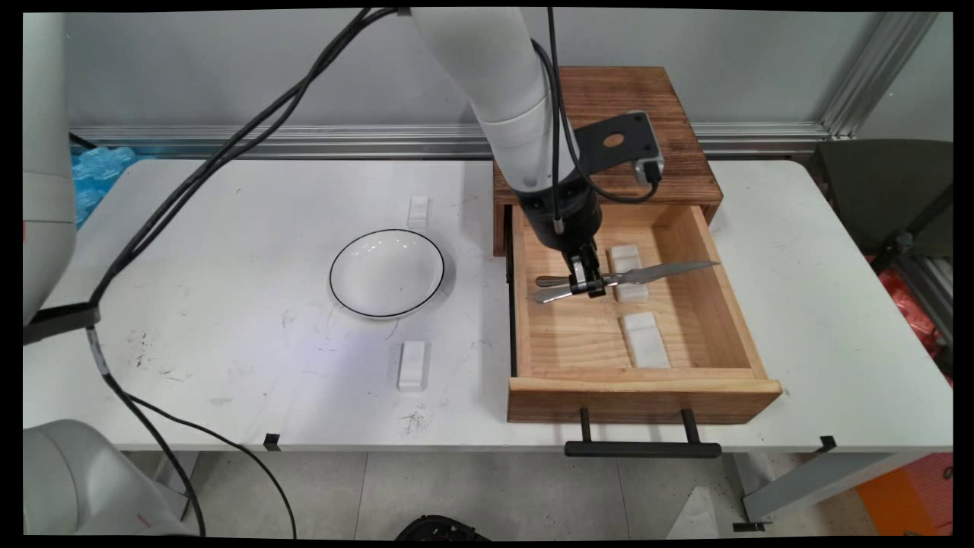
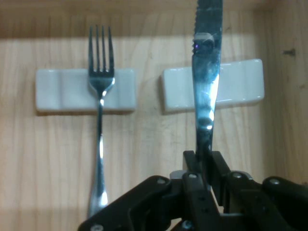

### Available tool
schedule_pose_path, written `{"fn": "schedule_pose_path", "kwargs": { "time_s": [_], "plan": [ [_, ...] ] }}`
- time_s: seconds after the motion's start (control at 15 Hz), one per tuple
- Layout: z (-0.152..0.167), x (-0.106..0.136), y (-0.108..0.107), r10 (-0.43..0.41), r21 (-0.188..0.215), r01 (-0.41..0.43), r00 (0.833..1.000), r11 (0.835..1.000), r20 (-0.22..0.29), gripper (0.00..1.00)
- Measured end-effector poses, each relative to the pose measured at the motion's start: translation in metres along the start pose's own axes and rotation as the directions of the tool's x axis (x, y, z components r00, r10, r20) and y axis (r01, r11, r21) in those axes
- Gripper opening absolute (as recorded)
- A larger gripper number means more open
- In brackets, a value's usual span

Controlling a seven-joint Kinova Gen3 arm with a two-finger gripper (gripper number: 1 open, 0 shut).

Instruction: Place the picked object into the drawer

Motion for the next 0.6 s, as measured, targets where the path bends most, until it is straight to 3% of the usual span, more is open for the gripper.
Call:
{"fn": "schedule_pose_path", "kwargs": {
  "time_s": [0.6],
  "plan": [
    [0.032, -0.008, 0.012, -0.011, -0.016, 0.011, 1.0, 1.0, 0.015, 0.0]
  ]
}}
